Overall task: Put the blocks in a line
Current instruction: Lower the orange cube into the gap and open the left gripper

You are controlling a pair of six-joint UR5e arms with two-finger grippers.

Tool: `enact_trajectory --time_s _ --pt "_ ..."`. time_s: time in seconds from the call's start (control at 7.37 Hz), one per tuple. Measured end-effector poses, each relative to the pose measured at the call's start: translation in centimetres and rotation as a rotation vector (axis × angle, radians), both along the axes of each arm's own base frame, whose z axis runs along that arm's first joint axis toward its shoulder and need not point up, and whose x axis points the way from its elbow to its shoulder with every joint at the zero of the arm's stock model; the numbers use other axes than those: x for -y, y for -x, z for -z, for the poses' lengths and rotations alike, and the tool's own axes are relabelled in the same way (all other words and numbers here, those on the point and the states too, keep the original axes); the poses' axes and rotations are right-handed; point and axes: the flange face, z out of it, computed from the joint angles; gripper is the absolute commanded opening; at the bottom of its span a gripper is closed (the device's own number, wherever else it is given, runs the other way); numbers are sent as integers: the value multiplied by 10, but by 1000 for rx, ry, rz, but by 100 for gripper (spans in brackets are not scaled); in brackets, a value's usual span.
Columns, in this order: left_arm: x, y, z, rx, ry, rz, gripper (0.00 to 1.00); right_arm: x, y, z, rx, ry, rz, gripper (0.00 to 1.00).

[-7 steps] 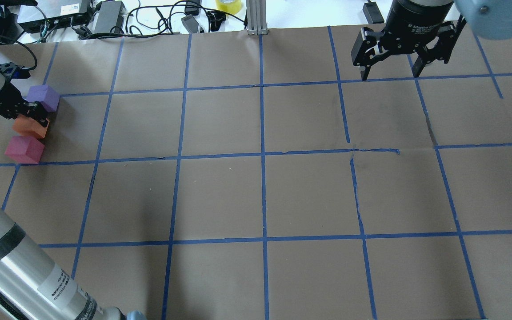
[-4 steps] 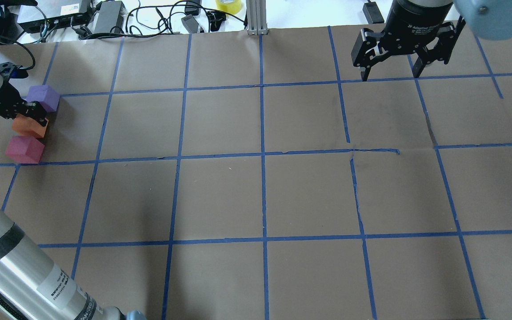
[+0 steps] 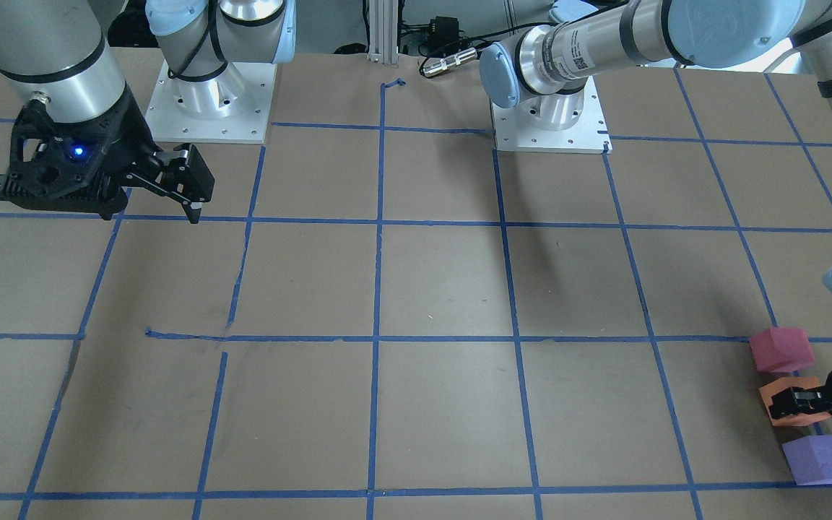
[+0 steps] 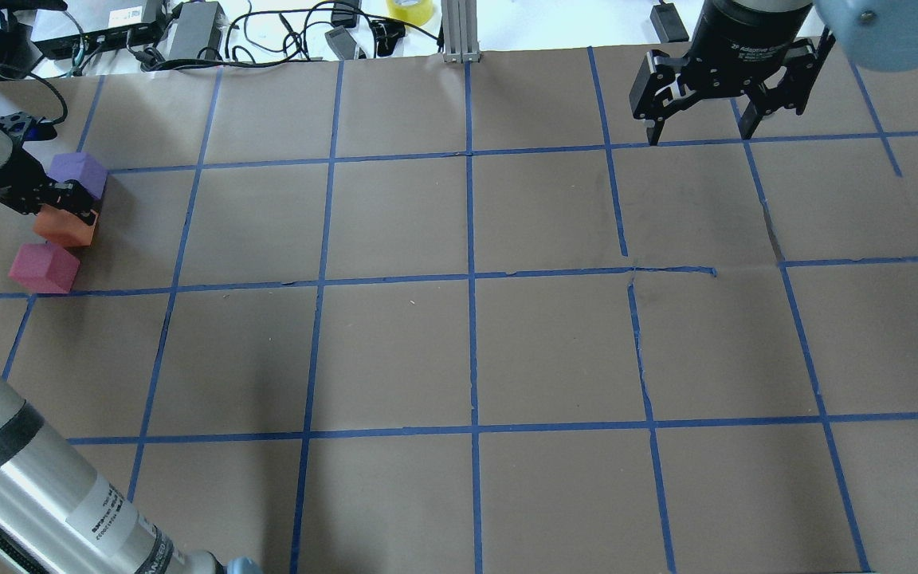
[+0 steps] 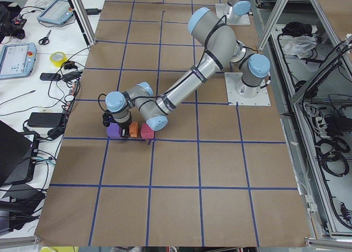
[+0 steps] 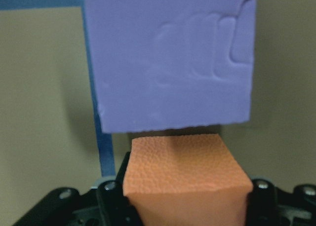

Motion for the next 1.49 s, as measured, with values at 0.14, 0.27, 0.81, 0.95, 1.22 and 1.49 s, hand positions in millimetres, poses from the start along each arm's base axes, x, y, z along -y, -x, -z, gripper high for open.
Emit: enact_trajectory --time_s 0.14,0.27,0.81,0.95,1.22,1.49 --pt "0 -1 0 4 1 -2 0 0 0 0 -1 0 0 100" --pt "-1 -1 0 6 0 -9 0 0 0 0 -2 0 0 100" --pt "-3 -2 -4 21 -5 -24 99 0 0 0 -2 0 -1 100" --pt "-3 -2 -3 23 -8 -21 100 1 0 1 -2 -1 -2 100" --pt "-3 -2 -3 24 -9 -10 100 1 1 2 -2 -2 -7 100" --pt "1 4 -39 51 23 24 100 2 3 1 -3 -1 -8 100"
